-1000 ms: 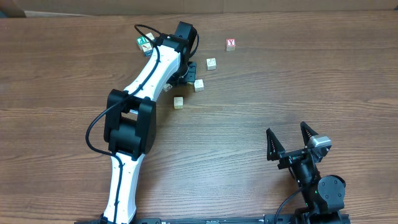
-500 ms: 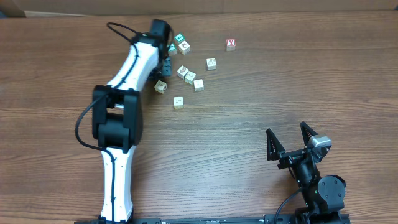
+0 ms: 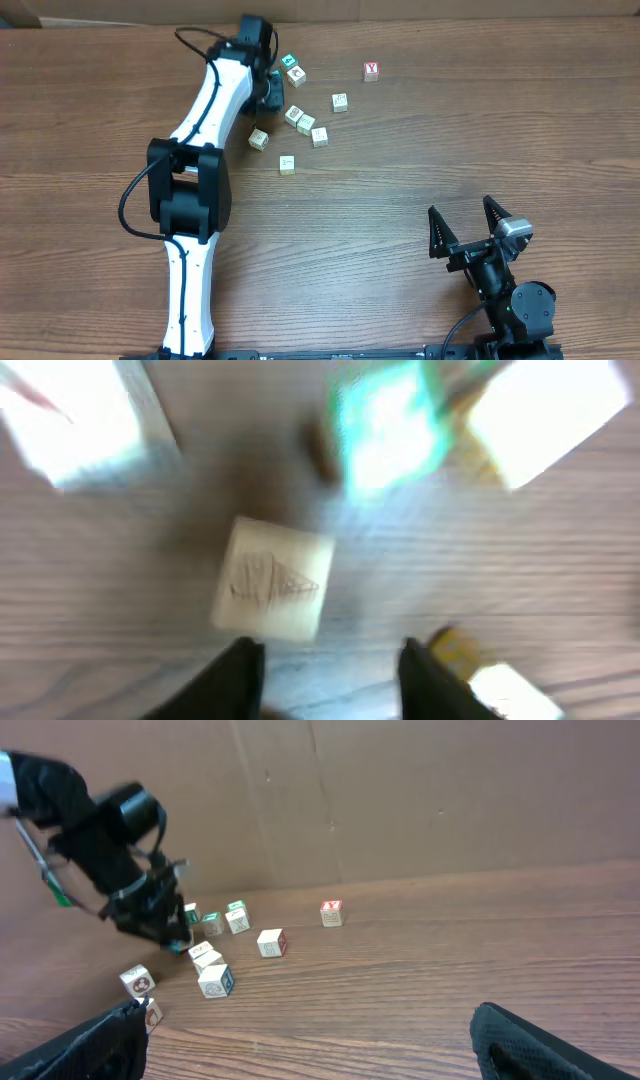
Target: Form a horizontal line
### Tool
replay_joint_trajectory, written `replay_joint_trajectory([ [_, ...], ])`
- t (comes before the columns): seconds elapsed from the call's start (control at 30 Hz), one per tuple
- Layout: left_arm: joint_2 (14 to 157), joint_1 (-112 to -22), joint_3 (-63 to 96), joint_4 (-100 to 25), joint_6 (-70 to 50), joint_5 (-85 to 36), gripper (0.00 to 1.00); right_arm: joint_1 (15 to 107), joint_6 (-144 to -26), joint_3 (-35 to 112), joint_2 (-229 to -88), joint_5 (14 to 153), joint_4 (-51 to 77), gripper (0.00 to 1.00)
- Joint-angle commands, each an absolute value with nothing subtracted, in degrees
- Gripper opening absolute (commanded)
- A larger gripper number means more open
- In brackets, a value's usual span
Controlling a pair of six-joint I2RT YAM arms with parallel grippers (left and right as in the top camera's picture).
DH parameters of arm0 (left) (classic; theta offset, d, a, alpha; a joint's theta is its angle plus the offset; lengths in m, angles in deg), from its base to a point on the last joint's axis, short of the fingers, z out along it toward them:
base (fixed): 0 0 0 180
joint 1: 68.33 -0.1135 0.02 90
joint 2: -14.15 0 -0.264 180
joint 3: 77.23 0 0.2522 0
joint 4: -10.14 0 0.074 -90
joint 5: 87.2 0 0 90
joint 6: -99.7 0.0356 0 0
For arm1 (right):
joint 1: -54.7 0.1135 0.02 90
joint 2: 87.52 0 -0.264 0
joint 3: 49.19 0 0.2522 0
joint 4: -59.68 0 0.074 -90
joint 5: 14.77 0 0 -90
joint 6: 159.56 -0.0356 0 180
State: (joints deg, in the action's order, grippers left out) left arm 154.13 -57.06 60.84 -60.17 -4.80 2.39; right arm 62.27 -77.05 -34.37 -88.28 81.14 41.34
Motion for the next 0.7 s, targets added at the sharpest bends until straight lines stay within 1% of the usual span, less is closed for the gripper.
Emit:
replay_joint_trajectory([
  [0.0,153.8,-57.2,73.0,-61.8,-3.4,1.3,0.52,62.1,-77.2,-35.0,-88.0,80.7,41.5,1.0],
  [0.13,153.8,-55.9,76.8,-61.0,-1.8,2.9,0.65,62.1,-77.2,-35.0,-88.0,80.7,41.5,1.0],
  [0.33,155.6,-54.9,76.6,-58.6,-1.9,3.5,0.67,62.1,-77.2,-35.0,-88.0,80.7,41.5,1.0],
  [0.4,156.7,-54.9,76.4,-58.3,-2.6,5.0,0.73,62.1,-77.2,-35.0,-88.0,80.7,41.5,1.0],
  [0.43,157.3,-54.9,76.4,-58.2,-3.1,6.0,0.75,62.1,-77.2,-35.0,-88.0,80.7,41.5,1.0],
  [0.53,158.9,-54.9,76.2,-57.2,-3.2,5.6,0.76,62.1,-77.2,-35.0,-88.0,80.7,41.5,1.0],
  [0.67,160.5,-54.7,76.2,-56.7,-3.1,4.7,0.75,62.1,-77.2,-35.0,-88.0,80.7,41.5,1.0],
])
